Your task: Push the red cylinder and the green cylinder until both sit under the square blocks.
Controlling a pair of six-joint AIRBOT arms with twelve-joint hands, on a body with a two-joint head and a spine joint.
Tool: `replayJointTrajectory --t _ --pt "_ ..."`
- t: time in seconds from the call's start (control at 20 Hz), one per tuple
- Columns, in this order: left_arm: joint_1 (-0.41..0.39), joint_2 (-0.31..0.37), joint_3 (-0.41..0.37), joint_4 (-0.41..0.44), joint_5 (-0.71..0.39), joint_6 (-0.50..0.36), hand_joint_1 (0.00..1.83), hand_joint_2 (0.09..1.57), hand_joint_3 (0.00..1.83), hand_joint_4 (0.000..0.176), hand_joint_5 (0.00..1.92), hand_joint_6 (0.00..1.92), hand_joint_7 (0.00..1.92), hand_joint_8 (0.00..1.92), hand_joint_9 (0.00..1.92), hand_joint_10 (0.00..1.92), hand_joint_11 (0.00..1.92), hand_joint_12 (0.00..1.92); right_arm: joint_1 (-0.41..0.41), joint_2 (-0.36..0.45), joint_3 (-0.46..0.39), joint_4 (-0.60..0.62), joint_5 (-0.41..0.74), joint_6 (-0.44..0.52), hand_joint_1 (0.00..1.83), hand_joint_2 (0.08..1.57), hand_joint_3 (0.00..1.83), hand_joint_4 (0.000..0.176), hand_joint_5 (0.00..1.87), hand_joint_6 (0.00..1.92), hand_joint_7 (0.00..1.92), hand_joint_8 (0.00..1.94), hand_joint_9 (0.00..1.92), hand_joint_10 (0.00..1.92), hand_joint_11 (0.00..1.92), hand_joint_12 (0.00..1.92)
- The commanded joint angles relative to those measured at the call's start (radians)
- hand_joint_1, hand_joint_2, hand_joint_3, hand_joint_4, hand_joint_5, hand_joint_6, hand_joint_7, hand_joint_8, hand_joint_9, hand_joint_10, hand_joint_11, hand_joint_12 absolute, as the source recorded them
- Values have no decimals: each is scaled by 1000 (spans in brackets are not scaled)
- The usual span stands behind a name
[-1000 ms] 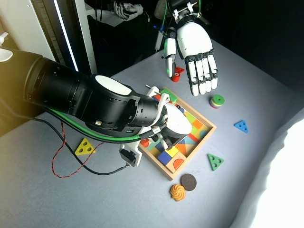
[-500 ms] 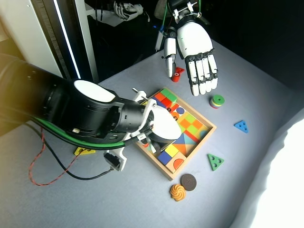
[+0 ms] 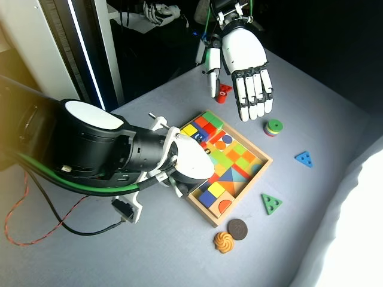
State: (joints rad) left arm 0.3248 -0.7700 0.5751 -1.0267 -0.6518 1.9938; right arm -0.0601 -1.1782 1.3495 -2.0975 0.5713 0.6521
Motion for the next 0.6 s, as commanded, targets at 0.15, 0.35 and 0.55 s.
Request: replayJointTrajectory --t 0.15,0.35,0.55 --pt "-16 8 -5 47 -73 2 0 1447 0 0 223 8 248 9 216 8 0 493 6 41 -15 3 14 -1 1772 1325 0 0 342 16 1698 1941 1846 1921 1882 1921" --pt "-15 8 -5 47 -73 2 0 1454 2 0 212 4 232 5 202 5 0 460 6 78 -52 -16 24 -1 1758 1332 0 0 401 32 1691 1941 1854 1921 1897 1921" --pt "-15 8 -5 47 -73 2 0 1450 0 0 203 0 227 1 198 1 0 461 5 97 -65 -23 24 8 1720 1341 0 0 344 21 1660 1941 1814 1921 1833 1921"
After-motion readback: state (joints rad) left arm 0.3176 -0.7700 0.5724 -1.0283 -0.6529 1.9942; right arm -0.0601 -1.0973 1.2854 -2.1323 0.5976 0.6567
